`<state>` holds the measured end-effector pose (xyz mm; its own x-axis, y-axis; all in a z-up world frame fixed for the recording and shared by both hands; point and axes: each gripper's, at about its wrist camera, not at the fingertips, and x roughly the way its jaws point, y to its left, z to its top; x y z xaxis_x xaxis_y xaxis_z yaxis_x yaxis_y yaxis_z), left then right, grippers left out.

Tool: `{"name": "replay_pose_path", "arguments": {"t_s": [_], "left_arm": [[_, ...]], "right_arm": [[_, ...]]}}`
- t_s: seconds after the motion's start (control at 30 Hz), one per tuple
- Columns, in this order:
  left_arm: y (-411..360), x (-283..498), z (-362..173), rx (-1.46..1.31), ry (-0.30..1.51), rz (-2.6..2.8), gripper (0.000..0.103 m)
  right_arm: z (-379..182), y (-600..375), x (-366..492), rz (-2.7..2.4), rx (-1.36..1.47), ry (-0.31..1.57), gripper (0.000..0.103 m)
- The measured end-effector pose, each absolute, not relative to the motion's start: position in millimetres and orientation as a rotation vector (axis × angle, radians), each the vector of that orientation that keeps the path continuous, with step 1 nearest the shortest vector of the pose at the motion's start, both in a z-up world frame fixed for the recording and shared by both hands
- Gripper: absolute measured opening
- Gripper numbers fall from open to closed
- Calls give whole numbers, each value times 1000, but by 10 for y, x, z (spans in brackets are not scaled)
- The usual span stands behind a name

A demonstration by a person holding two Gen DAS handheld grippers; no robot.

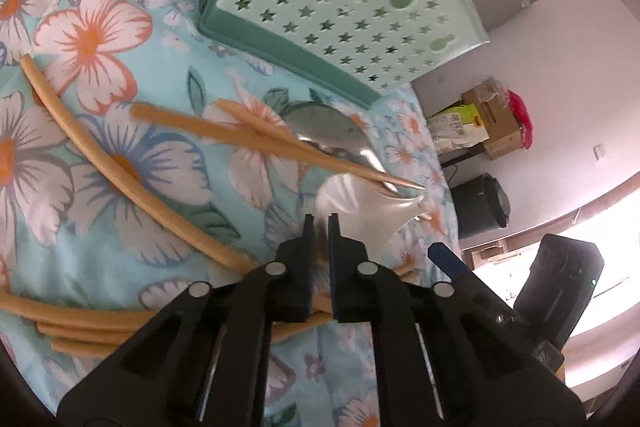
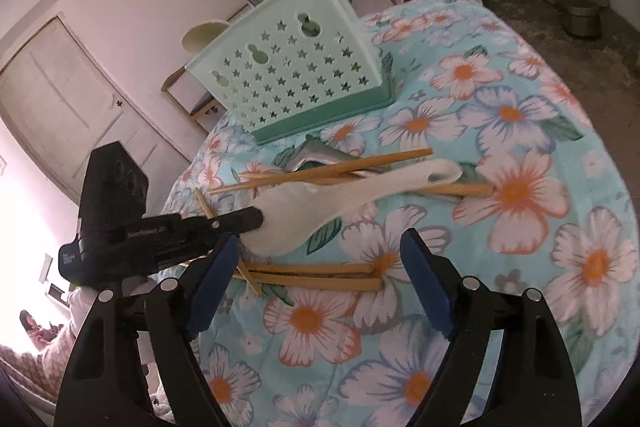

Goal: Organize utensils

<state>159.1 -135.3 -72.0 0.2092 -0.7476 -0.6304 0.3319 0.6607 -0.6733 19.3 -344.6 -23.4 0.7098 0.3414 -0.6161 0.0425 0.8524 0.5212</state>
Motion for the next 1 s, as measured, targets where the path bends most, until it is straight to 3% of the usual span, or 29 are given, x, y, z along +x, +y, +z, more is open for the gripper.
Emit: {"name": "replay_pose_path", "arguments": {"t_s": [0.4,0.5,0.77,1.0], "left_arm": [[-1003,1108,102,-297,773,-813,1],[-813,999,263,-253,701,-780,1],[-264,988,456,-312,623,-661,1],[-6,1064,324,-368,630,-618,1]], "right_arm": [[188,-3659,-17,57,441,625,76],[313,-3643,64,49,361,604,71],[353,-3166,628,88,-60,648,53],[-60,-2719,1052,158,-413,797,46]]}}
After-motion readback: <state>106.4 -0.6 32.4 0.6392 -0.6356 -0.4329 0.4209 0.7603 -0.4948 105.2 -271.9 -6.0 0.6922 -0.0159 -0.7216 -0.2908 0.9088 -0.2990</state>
